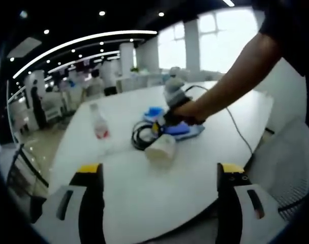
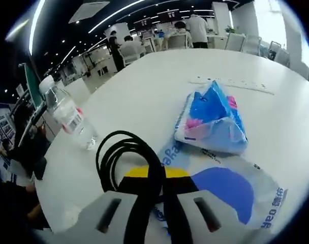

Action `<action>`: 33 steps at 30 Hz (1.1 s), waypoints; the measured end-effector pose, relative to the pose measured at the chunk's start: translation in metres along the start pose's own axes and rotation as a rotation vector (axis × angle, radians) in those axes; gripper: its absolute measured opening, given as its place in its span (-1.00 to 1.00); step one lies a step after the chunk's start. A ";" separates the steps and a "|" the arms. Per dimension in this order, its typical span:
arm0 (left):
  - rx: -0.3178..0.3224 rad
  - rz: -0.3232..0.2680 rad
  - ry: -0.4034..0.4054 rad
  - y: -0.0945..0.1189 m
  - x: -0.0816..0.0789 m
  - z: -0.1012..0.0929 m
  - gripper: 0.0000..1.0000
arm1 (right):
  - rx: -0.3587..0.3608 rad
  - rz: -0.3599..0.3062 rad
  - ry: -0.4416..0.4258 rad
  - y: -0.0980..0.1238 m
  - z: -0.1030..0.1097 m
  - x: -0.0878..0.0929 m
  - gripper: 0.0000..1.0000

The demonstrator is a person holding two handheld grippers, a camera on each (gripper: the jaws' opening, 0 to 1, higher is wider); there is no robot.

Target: Arrange the tabletop items into an orderly group along one side of the table until the central work area is clear of visible clutter.

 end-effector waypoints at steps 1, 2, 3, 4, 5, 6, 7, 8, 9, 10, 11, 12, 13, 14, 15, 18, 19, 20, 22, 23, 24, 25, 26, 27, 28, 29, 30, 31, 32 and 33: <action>0.001 -0.002 0.000 0.000 0.000 0.000 0.78 | -0.006 -0.005 -0.016 0.002 0.001 -0.001 -0.89; 0.002 -0.003 -0.001 0.000 -0.001 0.000 0.78 | -0.015 -0.016 -0.038 0.007 0.003 -0.004 -0.90; 0.002 -0.006 -0.001 0.000 -0.001 0.000 0.78 | -0.021 -0.024 -0.046 0.009 0.004 -0.005 -0.90; 0.003 -0.007 -0.001 0.000 -0.001 0.000 0.78 | -0.025 -0.028 -0.056 0.011 0.004 -0.007 -0.90; 0.004 -0.011 -0.002 0.000 -0.001 0.000 0.78 | -0.037 -0.035 -0.084 0.014 0.005 -0.009 -0.90; 0.005 -0.015 -0.003 0.000 -0.002 0.000 0.78 | -0.043 -0.043 -0.099 0.016 0.006 -0.011 -0.90; 0.005 -0.018 -0.003 0.000 -0.002 -0.001 0.78 | -0.047 -0.053 -0.112 0.019 0.006 -0.014 -0.90; 0.005 -0.020 -0.002 0.000 -0.003 -0.001 0.78 | -0.049 -0.059 -0.114 0.021 0.006 -0.015 -0.91; 0.005 -0.022 -0.001 0.001 -0.003 -0.001 0.78 | -0.052 -0.063 -0.116 0.023 0.006 -0.017 -0.91; 0.004 -0.025 -0.002 0.001 -0.003 -0.001 0.78 | -0.054 -0.069 -0.113 0.026 0.007 -0.019 -0.91; 0.004 -0.029 -0.003 0.001 -0.004 0.000 0.78 | -0.054 -0.077 -0.108 0.030 0.008 -0.022 -0.91; 0.004 -0.032 -0.003 0.001 -0.004 0.000 0.78 | -0.055 -0.086 -0.108 0.032 0.008 -0.024 -0.91; 0.004 -0.035 -0.004 0.001 -0.004 0.000 0.78 | -0.055 -0.092 -0.109 0.034 0.007 -0.025 -0.91; 0.004 -0.037 -0.004 0.001 -0.004 0.000 0.78 | -0.053 -0.103 -0.114 0.037 0.006 -0.027 -0.91; 0.004 -0.039 -0.006 0.001 -0.004 0.000 0.78 | -0.051 -0.112 -0.113 0.040 0.006 -0.029 -0.91; 0.005 -0.043 -0.010 0.001 -0.004 -0.001 0.77 | -0.049 -0.130 -0.120 0.048 0.004 -0.031 -0.91; 0.006 -0.044 -0.011 0.001 -0.004 -0.001 0.77 | -0.044 -0.138 -0.121 0.051 0.003 -0.032 -0.91; 0.007 -0.047 -0.013 0.001 -0.005 -0.001 0.77 | -0.040 -0.145 -0.122 0.055 0.001 -0.033 -0.91; 0.006 -0.051 -0.016 0.001 -0.005 -0.002 0.77 | -0.037 -0.154 -0.130 0.060 -0.002 -0.033 -0.91; 0.006 -0.051 -0.017 0.001 -0.005 -0.002 0.77 | -0.033 -0.158 -0.132 0.063 -0.004 -0.033 -0.91; 0.008 -0.052 -0.018 0.002 -0.005 -0.002 0.77 | -0.025 -0.166 -0.137 0.066 -0.008 -0.033 -0.91; 0.008 -0.054 -0.020 0.002 -0.005 -0.003 0.77 | -0.020 -0.170 -0.143 0.070 -0.011 -0.033 -0.91; 0.008 -0.055 -0.021 0.002 -0.005 -0.003 0.77 | -0.016 -0.176 -0.150 0.072 -0.014 -0.033 -0.91; 0.008 -0.058 -0.022 0.002 -0.006 -0.003 0.77 | -0.011 -0.184 -0.159 0.076 -0.018 -0.032 -0.91; 0.007 -0.060 -0.022 0.002 -0.006 -0.003 0.76 | -0.008 -0.188 -0.168 0.078 -0.021 -0.032 -0.91; 0.008 -0.061 -0.022 0.002 -0.006 -0.003 0.76 | -0.006 -0.192 -0.178 0.080 -0.024 -0.032 -0.91; 0.008 -0.062 -0.022 0.002 -0.006 -0.004 0.76 | -0.001 -0.196 -0.192 0.084 -0.028 -0.031 -0.91; 0.008 -0.063 -0.023 0.002 -0.006 -0.004 0.76 | 0.004 -0.200 -0.196 0.086 -0.031 -0.031 -0.91; 0.009 -0.065 -0.024 0.002 -0.007 -0.004 0.76 | 0.014 -0.205 -0.200 0.089 -0.036 -0.030 -0.91; 0.010 -0.065 -0.024 0.002 -0.007 -0.005 0.76 | 0.020 -0.205 -0.206 0.091 -0.039 -0.029 -0.91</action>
Point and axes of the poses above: the point that each gripper's makers call its tool centre point, and the gripper's own axes: y roughly backward along the fingers, z roughly to its left, x roughly out of its underside, the point moved 5 cm from there along y, roughly backward along the fingers, and after that the axes turned 9 degrees about z, right-handed, at the moved point
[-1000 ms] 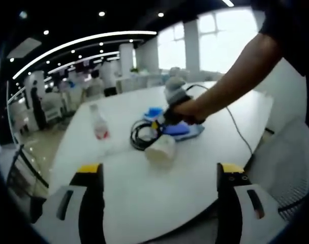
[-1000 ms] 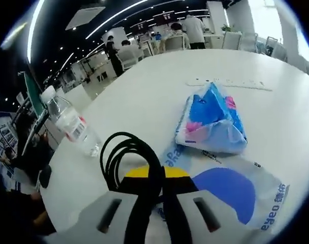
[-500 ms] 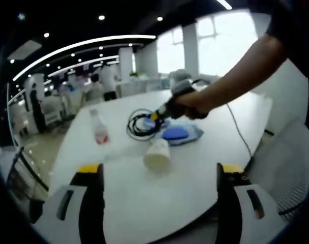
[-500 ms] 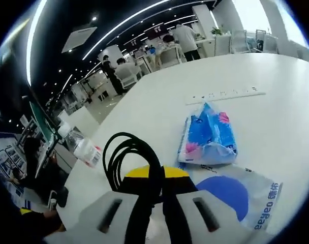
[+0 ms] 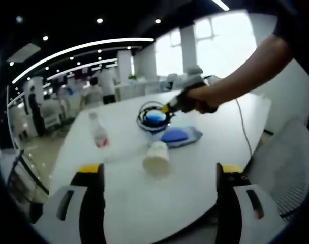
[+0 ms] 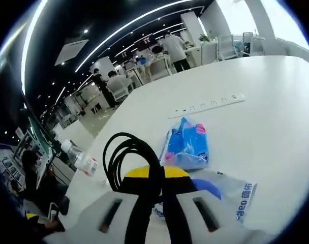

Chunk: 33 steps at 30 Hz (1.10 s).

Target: Arrange the tabletop items into an orderly group along one side of the table until the central work area is clear of visible clutter.

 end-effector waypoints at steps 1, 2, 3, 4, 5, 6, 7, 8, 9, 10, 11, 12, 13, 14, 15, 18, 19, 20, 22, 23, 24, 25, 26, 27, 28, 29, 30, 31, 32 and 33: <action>0.001 0.001 -0.001 0.000 0.000 0.000 0.76 | 0.006 -0.001 -0.005 0.001 -0.003 -0.001 -0.91; 0.001 0.001 -0.002 0.000 0.000 -0.001 0.76 | 0.015 -0.007 -0.014 0.003 -0.008 -0.002 -0.90; 0.002 0.000 -0.003 0.000 0.000 -0.001 0.76 | 0.020 -0.009 -0.020 0.005 -0.012 -0.002 -0.90; 0.002 -0.001 -0.003 -0.001 -0.001 -0.001 0.76 | 0.023 -0.010 -0.023 0.005 -0.013 -0.002 -0.90; 0.002 -0.001 -0.003 -0.001 -0.001 -0.001 0.76 | 0.034 -0.012 -0.024 0.007 -0.018 -0.003 -0.90; 0.002 -0.001 -0.003 -0.001 -0.001 -0.001 0.76 | 0.040 -0.013 -0.027 0.008 -0.021 -0.003 -0.90; 0.002 -0.002 -0.003 -0.001 -0.001 -0.001 0.76 | 0.046 -0.015 -0.032 0.009 -0.024 -0.003 -0.90; 0.002 -0.001 -0.003 -0.001 -0.001 -0.001 0.76 | 0.058 -0.018 -0.040 0.010 -0.029 -0.004 -0.90; 0.002 -0.001 -0.003 -0.001 -0.002 -0.002 0.76 | 0.066 -0.021 -0.044 0.010 -0.032 -0.005 -0.90; 0.002 -0.001 -0.003 -0.001 -0.002 -0.002 0.76 | 0.075 -0.022 -0.049 0.011 -0.036 -0.005 -0.90; 0.002 -0.001 -0.003 -0.001 -0.002 -0.001 0.76 | 0.078 -0.022 -0.052 0.011 -0.038 -0.005 -0.90; 0.001 0.000 -0.002 -0.002 -0.002 -0.001 0.76 | 0.091 -0.023 -0.058 0.010 -0.043 -0.006 -0.90; 0.001 0.000 -0.002 -0.002 -0.002 -0.001 0.76 | 0.098 -0.023 -0.061 0.011 -0.045 -0.006 -0.90; 0.000 0.000 -0.002 -0.002 -0.002 -0.001 0.76 | 0.105 -0.023 -0.066 0.011 -0.048 -0.006 -0.90; 0.000 0.000 -0.002 -0.002 -0.002 -0.001 0.76 | 0.112 -0.021 -0.069 0.009 -0.051 -0.006 -0.90; -0.005 -0.007 -0.002 -0.001 -0.002 0.000 0.76 | 0.124 -0.027 -0.092 0.008 -0.059 -0.005 -0.90; -0.006 -0.007 -0.001 -0.001 -0.002 0.000 0.76 | 0.125 -0.031 -0.098 0.007 -0.060 -0.004 -0.90; -0.006 0.000 -0.001 -0.002 -0.001 0.001 0.76 | 0.135 -0.033 -0.122 0.006 -0.065 -0.003 -0.90; -0.008 0.004 -0.005 -0.002 0.000 0.001 0.76 | 0.144 -0.026 -0.142 0.003 -0.069 0.001 -0.90; -0.008 0.005 -0.005 -0.002 0.000 0.001 0.76 | 0.148 -0.024 -0.149 0.002 -0.070 0.002 -0.90; -0.008 0.006 -0.005 -0.002 0.000 0.001 0.76 | 0.151 -0.022 -0.154 0.000 -0.072 0.004 -0.90; -0.008 0.007 -0.005 -0.002 0.000 0.002 0.76 | 0.155 -0.019 -0.156 -0.001 -0.073 0.006 -0.90; -0.009 0.009 -0.006 -0.002 0.001 0.002 0.76 | 0.160 -0.015 -0.159 -0.004 -0.074 0.008 -0.89; -0.011 0.011 -0.006 -0.003 0.001 0.002 0.76 | 0.163 -0.011 -0.162 -0.005 -0.074 0.010 -0.89; -0.012 0.013 -0.006 -0.003 0.001 0.003 0.75 | 0.165 -0.009 -0.163 -0.006 -0.074 0.010 -0.89; -0.014 0.018 -0.006 -0.003 0.002 0.003 0.75 | 0.166 -0.006 -0.165 -0.009 -0.075 0.012 -0.89; -0.016 0.020 -0.007 -0.003 0.002 0.003 0.75 | 0.170 -0.004 -0.163 -0.011 -0.076 0.012 -0.89; -0.017 0.021 -0.007 -0.003 0.002 0.004 0.75 | 0.178 0.002 -0.156 -0.014 -0.076 0.013 -0.88; -0.018 0.023 -0.006 -0.003 0.003 0.004 0.75 | 0.184 0.008 -0.146 -0.015 -0.077 0.014 -0.87; -0.019 0.026 -0.006 -0.004 0.003 0.004 0.75 | 0.189 0.012 -0.138 -0.018 -0.077 0.015 -0.87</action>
Point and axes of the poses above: the point that each gripper's makers call its tool centre point, and the gripper's own axes: y roughly backward along the fingers, z roughly to its left, x roughly out of its underside, the point moved 5 cm from there along y, roughly backward along the fingers, and after that the axes turned 9 degrees about z, right-handed, at the moved point
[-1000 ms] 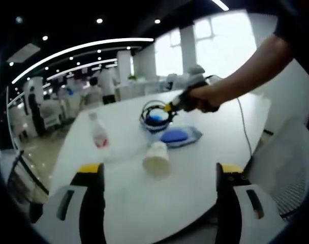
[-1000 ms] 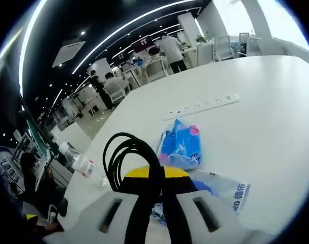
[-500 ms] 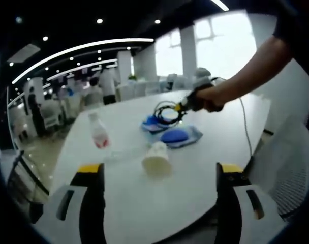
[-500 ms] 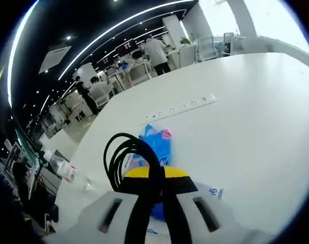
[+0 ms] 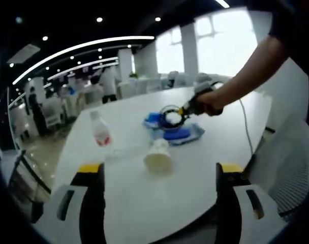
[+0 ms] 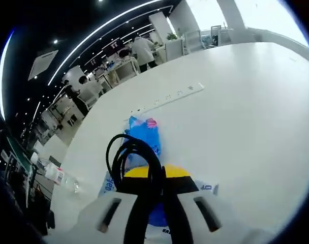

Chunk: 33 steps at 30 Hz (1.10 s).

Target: Arrange the tabletop items into an orderly group along one side of the table until the central work area is clear of visible clutter.

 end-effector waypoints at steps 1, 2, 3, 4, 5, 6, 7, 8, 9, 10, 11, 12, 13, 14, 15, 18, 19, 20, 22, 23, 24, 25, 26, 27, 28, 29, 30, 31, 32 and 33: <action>-0.001 0.002 0.000 0.000 0.000 0.000 0.75 | 0.004 0.000 0.003 -0.002 -0.001 0.001 -0.87; -0.002 0.003 0.000 0.000 0.000 0.000 0.75 | 0.005 0.003 0.000 -0.004 -0.001 0.001 -0.87; -0.003 0.004 0.001 0.000 0.000 0.000 0.75 | 0.006 0.005 -0.008 -0.005 -0.002 0.002 -0.87; -0.005 0.007 0.001 -0.001 0.000 0.001 0.75 | 0.010 0.008 -0.008 -0.007 -0.004 0.003 -0.86; -0.006 0.009 0.002 -0.001 0.000 0.001 0.75 | 0.018 0.012 -0.003 -0.008 -0.005 0.003 -0.86; -0.007 0.010 0.005 -0.001 0.000 0.001 0.75 | 0.026 0.019 0.004 -0.011 -0.008 0.004 -0.86; -0.009 0.011 0.006 -0.001 0.000 0.001 0.75 | 0.027 0.020 0.006 -0.012 -0.009 0.005 -0.86; -0.010 0.013 0.008 -0.001 0.000 0.002 0.75 | 0.027 0.020 0.008 -0.012 -0.010 0.005 -0.86; -0.009 0.014 0.010 -0.001 0.001 0.002 0.75 | 0.028 0.020 0.013 -0.012 -0.011 0.006 -0.84; -0.008 0.018 0.012 -0.001 0.001 0.002 0.74 | 0.027 0.021 0.023 -0.012 -0.011 0.006 -0.83; -0.007 0.019 0.012 -0.001 0.001 0.001 0.74 | 0.026 0.025 0.030 -0.012 -0.011 0.007 -0.82; -0.005 0.020 0.011 -0.001 0.001 0.001 0.74 | 0.029 0.025 0.044 -0.011 -0.012 0.007 -0.81; -0.002 0.020 0.009 -0.001 0.001 0.001 0.74 | 0.033 0.021 0.072 -0.009 -0.013 0.008 -0.79; 0.000 0.020 0.009 -0.001 0.001 0.000 0.74 | 0.037 0.025 0.089 -0.009 -0.013 0.009 -0.76; 0.005 0.022 0.011 -0.001 0.002 0.000 0.74 | 0.041 0.029 0.104 -0.007 -0.014 0.010 -0.73; 0.017 0.025 0.016 -0.002 0.002 -0.001 0.73 | 0.028 -0.004 0.125 0.001 -0.014 0.008 -0.67; 0.024 0.026 0.017 -0.002 0.002 -0.002 0.73 | 0.027 -0.001 0.135 0.003 -0.014 0.008 -0.66; 0.029 0.025 0.017 -0.002 0.002 -0.003 0.73 | 0.013 -0.010 0.150 0.011 -0.011 0.012 -0.64; 0.039 0.020 0.019 -0.001 0.001 -0.004 0.73 | -0.008 -0.021 0.186 0.021 -0.006 0.015 -0.60; 0.042 0.018 0.020 -0.001 0.001 -0.005 0.73 | -0.013 -0.021 0.214 0.026 -0.004 0.017 -0.56; 0.049 0.017 0.025 -0.001 0.000 -0.005 0.73 | -0.020 -0.031 0.248 0.033 -0.002 0.020 -0.53; 0.052 0.014 0.024 -0.001 0.000 -0.005 0.73 | -0.026 -0.040 0.272 0.038 0.000 0.021 -0.50; 0.052 0.012 0.023 -0.001 0.000 -0.005 0.73 | -0.035 -0.043 0.297 0.041 0.000 0.022 -0.45; 0.056 0.013 0.032 -0.002 0.000 -0.003 0.73 | -0.047 -0.049 0.329 0.046 0.003 0.024 -0.42; 0.060 0.013 0.040 -0.002 0.000 -0.002 0.73 | -0.059 -0.052 0.353 0.049 0.003 0.025 -0.41; 0.068 0.011 0.055 -0.002 0.001 -0.001 0.73 | -0.071 -0.059 0.382 0.055 0.006 0.028 -0.37; 0.073 0.005 0.063 -0.002 0.000 0.000 0.73 | -0.078 -0.065 0.412 0.059 0.006 0.029 -0.34; 0.077 0.003 0.066 -0.002 0.000 0.000 0.73 | -0.083 -0.068 0.444 0.063 0.008 0.031 -0.30; 0.082 0.003 0.070 -0.003 0.000 0.000 0.73 | -0.086 -0.069 0.467 0.066 0.008 0.033 -0.27; 0.088 0.003 0.073 -0.003 0.000 0.000 0.73 | -0.086 -0.076 0.482 0.072 0.009 0.036 -0.24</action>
Point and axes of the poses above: the point that each gripper's makers call its tool centre point, and the gripper's own axes: y roughly backward along the fingers, z roughly to its left, x roughly out of its underside, the point moved 5 cm from there along y, roughly backward along the fingers, and after that the axes turned 9 degrees about z, right-handed, at the moved point
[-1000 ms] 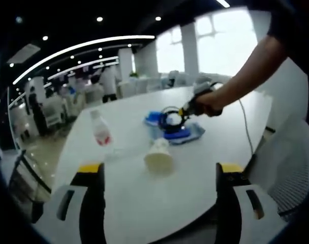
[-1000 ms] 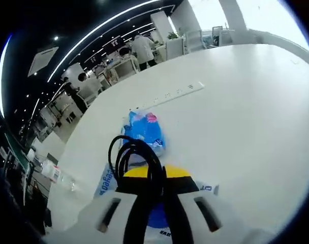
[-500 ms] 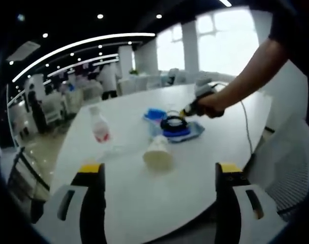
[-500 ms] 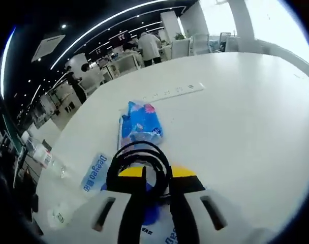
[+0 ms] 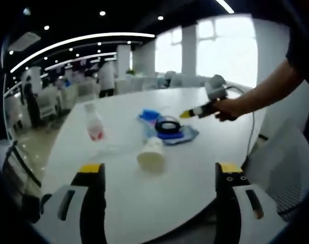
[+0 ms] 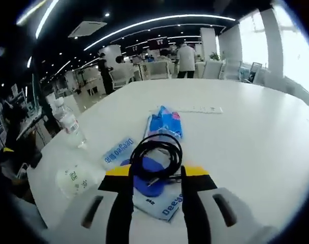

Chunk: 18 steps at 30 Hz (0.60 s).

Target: Arrange the tabletop items into an orderly group along one side of the table until the central work area is clear of visible clutter.

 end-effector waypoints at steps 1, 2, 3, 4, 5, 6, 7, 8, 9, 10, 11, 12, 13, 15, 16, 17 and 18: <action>0.004 0.001 0.000 0.000 0.000 0.000 0.73 | -0.006 -0.002 0.007 0.004 0.003 0.000 -0.21; 0.010 0.002 -0.003 -0.001 0.000 -0.001 0.73 | -0.010 -0.005 0.014 0.007 0.005 0.001 -0.17; 0.013 0.003 -0.005 -0.001 0.000 -0.001 0.73 | -0.015 -0.018 0.024 0.012 0.007 0.001 -0.15; 0.017 0.006 -0.005 -0.001 0.000 -0.001 0.73 | -0.019 -0.021 0.034 0.015 0.009 0.002 -0.14; 0.026 0.008 -0.007 -0.002 0.000 -0.002 0.73 | -0.023 -0.027 0.044 0.021 0.012 0.002 -0.11; 0.030 0.009 -0.010 -0.002 0.000 -0.002 0.73 | -0.028 -0.032 0.056 0.024 0.014 0.003 -0.08; 0.038 0.010 -0.014 -0.002 0.000 -0.003 0.73 | -0.030 -0.039 0.074 0.028 0.017 0.003 -0.05; 0.043 0.011 -0.017 -0.003 0.000 -0.003 0.73 | -0.032 -0.043 0.080 0.032 0.019 0.003 -0.01; 0.047 0.013 -0.019 -0.003 0.000 -0.003 0.73 | -0.037 -0.047 0.083 0.035 0.020 0.003 0.01; 0.051 0.015 -0.023 -0.004 0.000 -0.003 0.73 | -0.041 -0.054 0.084 0.040 0.021 0.003 0.02; 0.054 0.016 -0.027 -0.004 0.001 -0.003 0.73 | -0.041 -0.062 0.085 0.045 0.023 0.004 0.05; 0.058 0.018 -0.031 -0.004 0.001 -0.003 0.73 | -0.043 -0.067 0.087 0.048 0.024 0.004 0.06; 0.062 0.019 -0.034 -0.004 0.001 -0.003 0.73 | -0.043 -0.071 0.088 0.051 0.025 0.004 0.07; 0.066 0.020 -0.037 -0.004 0.001 -0.002 0.73 | -0.042 -0.080 0.085 0.057 0.026 0.004 0.10; 0.069 0.021 -0.038 -0.005 0.001 -0.002 0.73 | -0.045 -0.084 0.079 0.061 0.026 0.005 0.12; 0.070 0.022 -0.040 -0.006 0.001 -0.001 0.73 | -0.047 -0.086 0.073 0.063 0.026 0.005 0.16; 0.072 0.023 -0.044 -0.006 0.001 -0.001 0.73 | -0.046 -0.093 0.063 0.068 0.026 0.006 0.18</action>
Point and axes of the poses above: the point that each gripper's makers call its tool centre point, and the gripper's own axes: y roughly backward along the fingers, z roughly to its left, x roughly out of its underside, the point moved 5 cm from there along y, roughly backward along the fingers, and after that the axes turned 9 degrees about z, right-handed, at the moved point
